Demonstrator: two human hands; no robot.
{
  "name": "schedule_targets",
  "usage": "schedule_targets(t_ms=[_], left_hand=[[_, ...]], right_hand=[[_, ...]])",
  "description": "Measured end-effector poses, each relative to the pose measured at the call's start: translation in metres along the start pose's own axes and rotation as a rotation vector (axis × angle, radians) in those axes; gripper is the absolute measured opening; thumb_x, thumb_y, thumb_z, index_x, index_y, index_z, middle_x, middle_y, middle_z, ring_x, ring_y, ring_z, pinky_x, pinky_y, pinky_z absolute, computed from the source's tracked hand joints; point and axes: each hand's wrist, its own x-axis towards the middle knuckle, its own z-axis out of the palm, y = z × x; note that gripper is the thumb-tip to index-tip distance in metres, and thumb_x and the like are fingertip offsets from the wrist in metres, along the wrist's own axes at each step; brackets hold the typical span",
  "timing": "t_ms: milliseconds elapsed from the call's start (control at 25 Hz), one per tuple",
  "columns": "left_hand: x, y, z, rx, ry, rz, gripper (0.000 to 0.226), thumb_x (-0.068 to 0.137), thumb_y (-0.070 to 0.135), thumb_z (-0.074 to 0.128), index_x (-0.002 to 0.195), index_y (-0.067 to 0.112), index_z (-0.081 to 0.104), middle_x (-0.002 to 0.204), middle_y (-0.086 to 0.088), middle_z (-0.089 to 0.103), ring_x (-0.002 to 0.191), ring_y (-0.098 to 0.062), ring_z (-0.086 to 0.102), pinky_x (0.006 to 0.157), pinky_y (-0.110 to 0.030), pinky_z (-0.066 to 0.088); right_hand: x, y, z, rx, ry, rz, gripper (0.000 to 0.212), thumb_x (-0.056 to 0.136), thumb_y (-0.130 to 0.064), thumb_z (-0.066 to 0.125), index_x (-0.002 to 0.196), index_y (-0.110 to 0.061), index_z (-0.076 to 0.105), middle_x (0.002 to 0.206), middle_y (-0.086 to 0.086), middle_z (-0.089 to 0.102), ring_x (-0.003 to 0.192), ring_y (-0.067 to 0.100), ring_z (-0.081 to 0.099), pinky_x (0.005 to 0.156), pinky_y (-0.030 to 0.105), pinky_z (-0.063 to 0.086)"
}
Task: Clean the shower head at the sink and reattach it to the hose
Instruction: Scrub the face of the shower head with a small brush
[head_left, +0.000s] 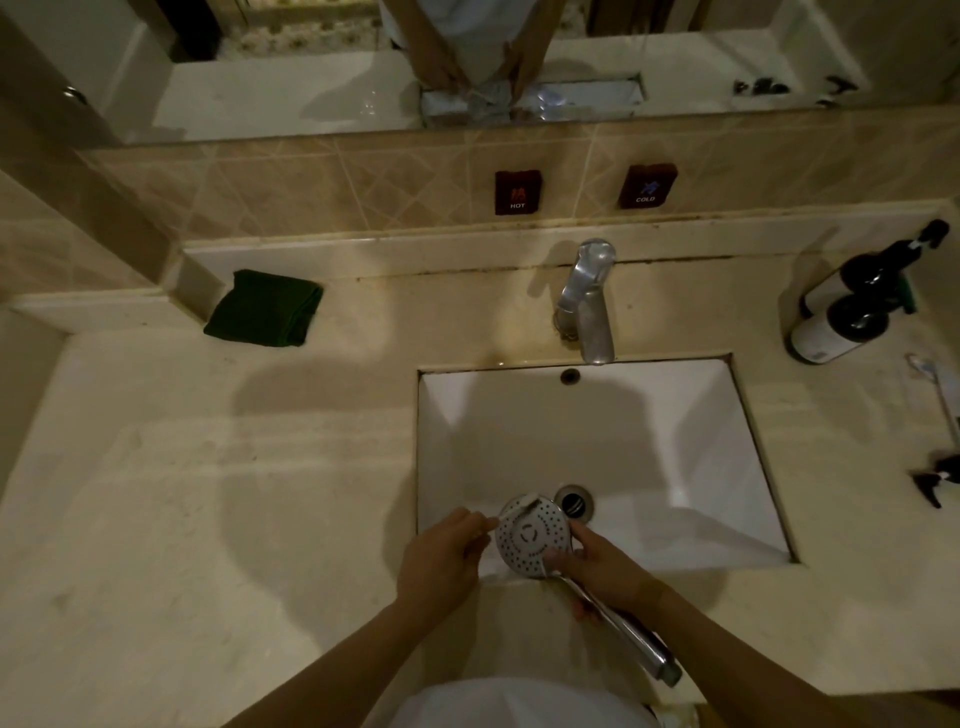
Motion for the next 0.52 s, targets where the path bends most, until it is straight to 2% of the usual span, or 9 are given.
schedule_targets(t_ms=[160,280,360,480,520], left_hand=[[-0.011,0.014,0.006,0.007,-0.024,0.082,0.018,0.088,0.027,0.056,0.103,0.031,0.064,0.091,0.011,0.064,0.067,-0.007,0.060,0.055,-0.013,0.042],[-0.008,0.012,0.004,0.047,-0.024,0.120,0.019,0.090,0.033,0.050,0.103,0.032,0.063,0.091,0.011,0.064,0.065,-0.008,0.062,0.051,-0.017,0.045],[-0.001,0.011,-0.001,0.055,0.016,0.076,0.017,0.088,0.033,0.055,0.102,0.032,0.065,0.086,0.010,0.063,0.061,-0.010,0.062,0.048,-0.020,0.044],[-0.008,0.019,0.001,0.148,-0.062,0.216,0.021,0.081,0.027,0.057,0.099,0.035,0.062,0.087,0.013,0.064,0.056,-0.008,0.061,0.042,-0.018,0.042],[-0.014,0.021,0.002,0.174,-0.088,0.278,0.021,0.080,0.027,0.054,0.098,0.036,0.061,0.088,0.014,0.064,0.055,-0.006,0.060,0.041,-0.017,0.042]], right_hand=[[-0.001,0.002,0.001,-0.010,0.014,-0.001,0.060,0.090,-0.045,0.064,0.141,-0.035,0.034,0.122,-0.002,0.066,0.073,0.036,0.071,0.058,0.044,0.058],[0.001,0.006,-0.001,0.009,0.016,0.008,0.061,0.082,-0.052,0.066,0.135,-0.043,0.037,0.114,-0.010,0.068,0.090,0.055,0.064,0.065,0.051,0.060],[0.003,0.010,-0.001,0.014,0.025,0.001,0.059,0.083,-0.051,0.067,0.134,-0.042,0.038,0.111,-0.015,0.068,0.101,0.057,0.061,0.074,0.060,0.057],[0.002,0.008,0.001,0.022,0.038,-0.017,0.049,0.088,-0.042,0.067,0.130,-0.044,0.043,0.114,-0.011,0.067,0.095,0.054,0.064,0.068,0.052,0.060],[0.001,0.007,0.001,0.019,0.044,-0.021,0.048,0.088,-0.039,0.067,0.130,-0.043,0.044,0.116,-0.011,0.066,0.095,0.052,0.064,0.070,0.052,0.060]])
